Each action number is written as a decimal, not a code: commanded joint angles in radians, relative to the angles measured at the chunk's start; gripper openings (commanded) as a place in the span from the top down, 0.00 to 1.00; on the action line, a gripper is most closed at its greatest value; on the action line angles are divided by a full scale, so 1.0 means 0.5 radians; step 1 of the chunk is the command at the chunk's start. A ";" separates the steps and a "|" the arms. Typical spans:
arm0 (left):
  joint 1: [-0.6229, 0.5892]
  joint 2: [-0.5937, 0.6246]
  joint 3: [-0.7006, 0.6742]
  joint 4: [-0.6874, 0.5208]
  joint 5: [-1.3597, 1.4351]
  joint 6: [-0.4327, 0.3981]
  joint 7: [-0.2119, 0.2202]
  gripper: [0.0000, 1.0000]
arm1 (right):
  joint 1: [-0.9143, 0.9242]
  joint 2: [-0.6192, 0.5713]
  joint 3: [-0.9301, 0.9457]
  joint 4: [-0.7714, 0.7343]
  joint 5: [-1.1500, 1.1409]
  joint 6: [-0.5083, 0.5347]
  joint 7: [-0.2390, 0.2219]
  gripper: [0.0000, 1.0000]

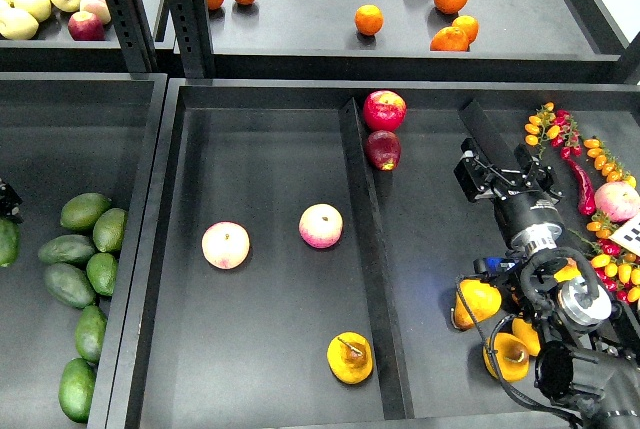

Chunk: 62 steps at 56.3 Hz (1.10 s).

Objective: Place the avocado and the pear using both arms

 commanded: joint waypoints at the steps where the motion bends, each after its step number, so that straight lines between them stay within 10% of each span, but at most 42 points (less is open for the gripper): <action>1: 0.079 -0.038 -0.108 0.004 0.108 0.000 0.000 0.72 | 0.002 0.000 -0.003 -0.002 0.000 0.000 0.000 0.00; 62: 0.343 -0.385 -0.240 0.032 0.243 0.000 0.000 0.72 | 0.005 0.000 -0.043 -0.020 -0.028 -0.003 -0.003 0.00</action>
